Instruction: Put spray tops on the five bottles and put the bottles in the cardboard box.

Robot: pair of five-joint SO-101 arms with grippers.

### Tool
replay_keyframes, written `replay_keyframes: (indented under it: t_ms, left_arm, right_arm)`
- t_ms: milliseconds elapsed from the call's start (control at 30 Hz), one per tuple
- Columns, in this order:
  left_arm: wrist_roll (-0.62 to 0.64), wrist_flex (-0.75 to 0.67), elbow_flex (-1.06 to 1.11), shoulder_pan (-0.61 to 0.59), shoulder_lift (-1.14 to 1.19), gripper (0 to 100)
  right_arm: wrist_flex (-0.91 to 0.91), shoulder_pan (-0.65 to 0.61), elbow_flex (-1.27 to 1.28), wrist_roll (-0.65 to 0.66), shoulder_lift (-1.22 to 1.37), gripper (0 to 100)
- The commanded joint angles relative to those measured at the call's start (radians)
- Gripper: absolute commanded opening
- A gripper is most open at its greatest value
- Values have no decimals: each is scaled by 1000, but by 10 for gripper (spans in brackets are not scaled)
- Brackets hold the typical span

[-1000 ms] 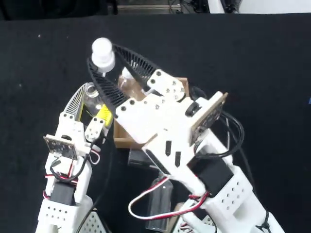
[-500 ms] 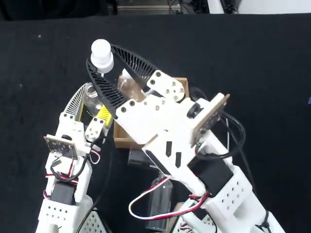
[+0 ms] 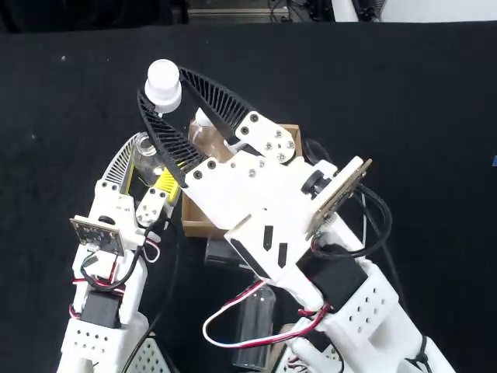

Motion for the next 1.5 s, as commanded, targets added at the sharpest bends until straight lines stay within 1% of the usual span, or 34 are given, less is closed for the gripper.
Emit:
replay_keyframes:
  t_ms: [0,400,700,1067,1467]
  left_arm:
    - [-2,-12,21,8,-15,30]
    - [-2,-12,21,8,-15,30]
    - [-2,-12,21,8,-15,30]
    - [-2,-12,21,8,-15,30]
    - [-2,-12,21,8,-15,30]
  right_arm:
    - [-32,-12,-21,-8,94,11]
    - [-25,-12,-38,-8,117,11]
    - [-25,-6,4,0,2,11]
    - [-25,-11,5,-6,2,11]
    - [-26,-12,-13,-8,120,11]
